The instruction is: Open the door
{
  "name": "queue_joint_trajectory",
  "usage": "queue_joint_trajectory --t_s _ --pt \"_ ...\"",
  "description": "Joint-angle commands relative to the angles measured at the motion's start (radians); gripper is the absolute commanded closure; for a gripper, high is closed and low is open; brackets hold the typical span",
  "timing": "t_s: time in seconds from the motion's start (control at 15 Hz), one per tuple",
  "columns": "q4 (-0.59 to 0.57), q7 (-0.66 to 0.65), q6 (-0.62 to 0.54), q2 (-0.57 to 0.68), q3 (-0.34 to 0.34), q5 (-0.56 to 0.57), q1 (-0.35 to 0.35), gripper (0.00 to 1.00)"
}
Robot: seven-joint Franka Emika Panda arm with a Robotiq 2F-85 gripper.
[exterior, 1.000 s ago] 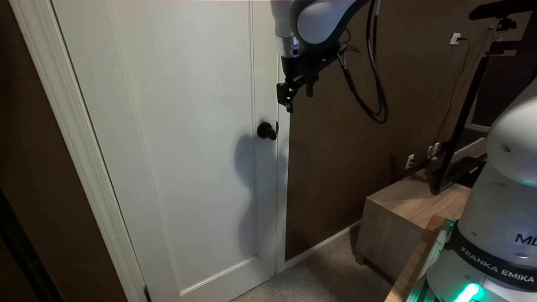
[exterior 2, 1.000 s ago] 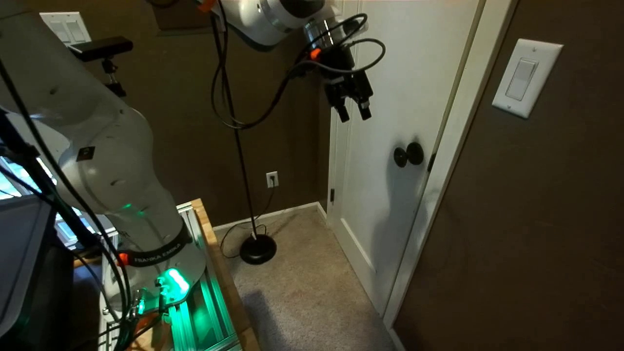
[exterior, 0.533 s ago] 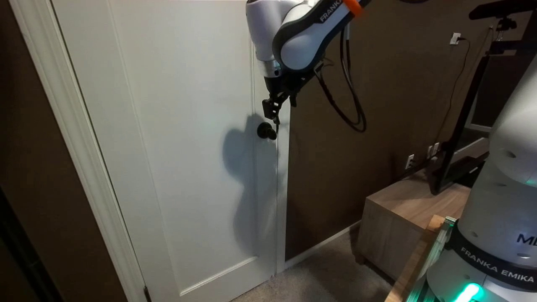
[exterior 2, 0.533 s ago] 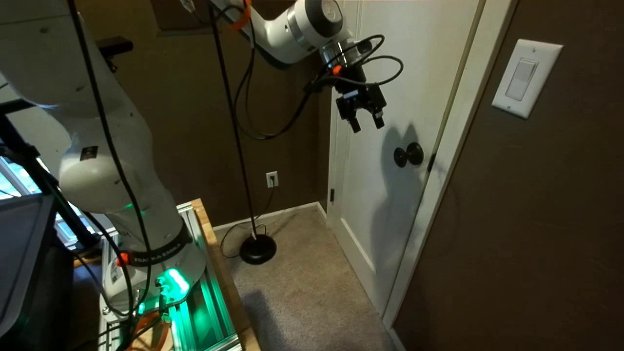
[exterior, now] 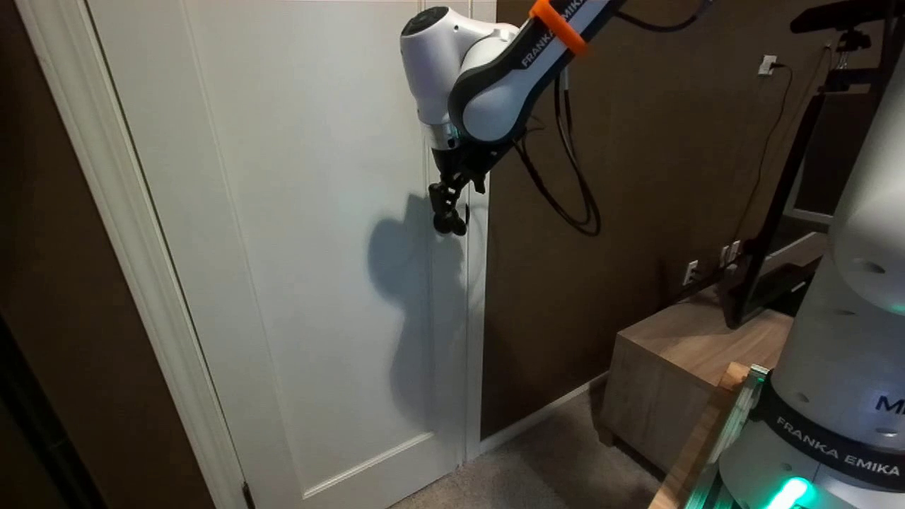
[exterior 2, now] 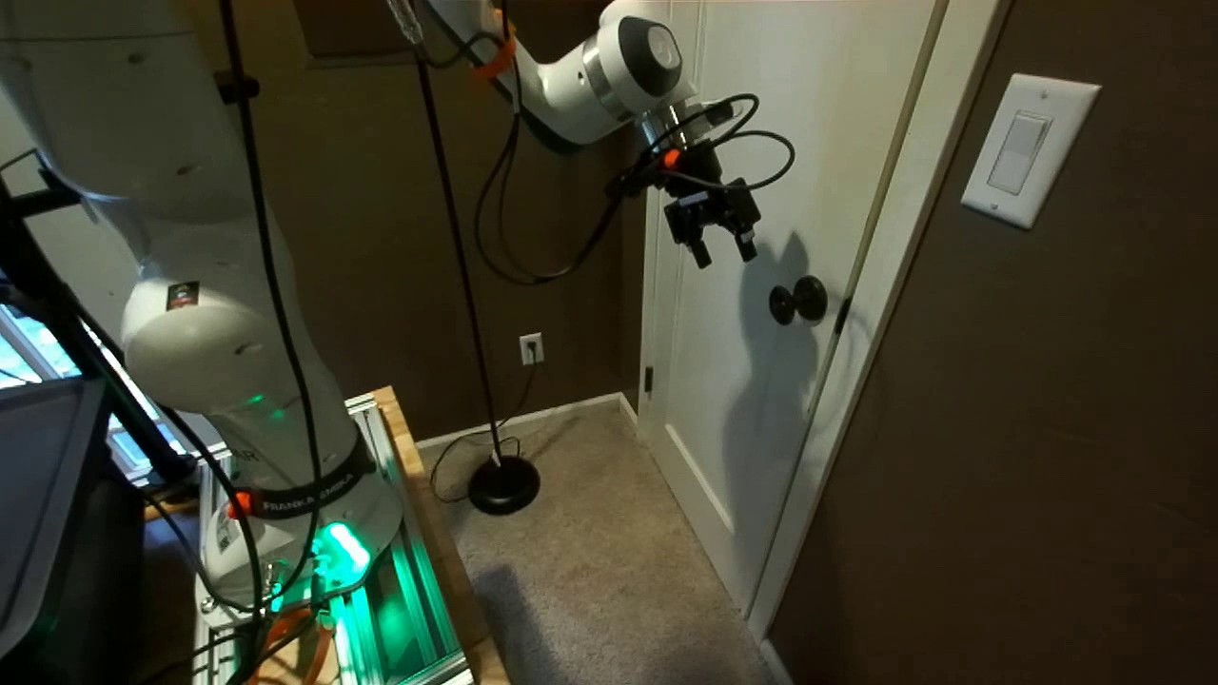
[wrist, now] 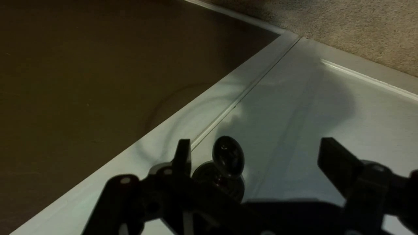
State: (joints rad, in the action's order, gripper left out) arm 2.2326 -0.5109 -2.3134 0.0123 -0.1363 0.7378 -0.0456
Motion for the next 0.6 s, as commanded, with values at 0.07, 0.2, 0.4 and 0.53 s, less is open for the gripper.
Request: queue_joint_trajectory --t_s 0.07,0.2,0.4,0.53 --pt "-0.037 -0.079 -0.018 0.051 0.048 0.057 0.03 0.0" --pt "-0.067 -0.169 -0.025 0.102 0.07 0.13 0.036 0.0" --pt "-0.111 -0.249 -0.05 0.172 0.098 0.2 0.054 0.0" --pt "-0.142 -0.28 -0.057 0.219 0.111 0.223 0.069 0.0"
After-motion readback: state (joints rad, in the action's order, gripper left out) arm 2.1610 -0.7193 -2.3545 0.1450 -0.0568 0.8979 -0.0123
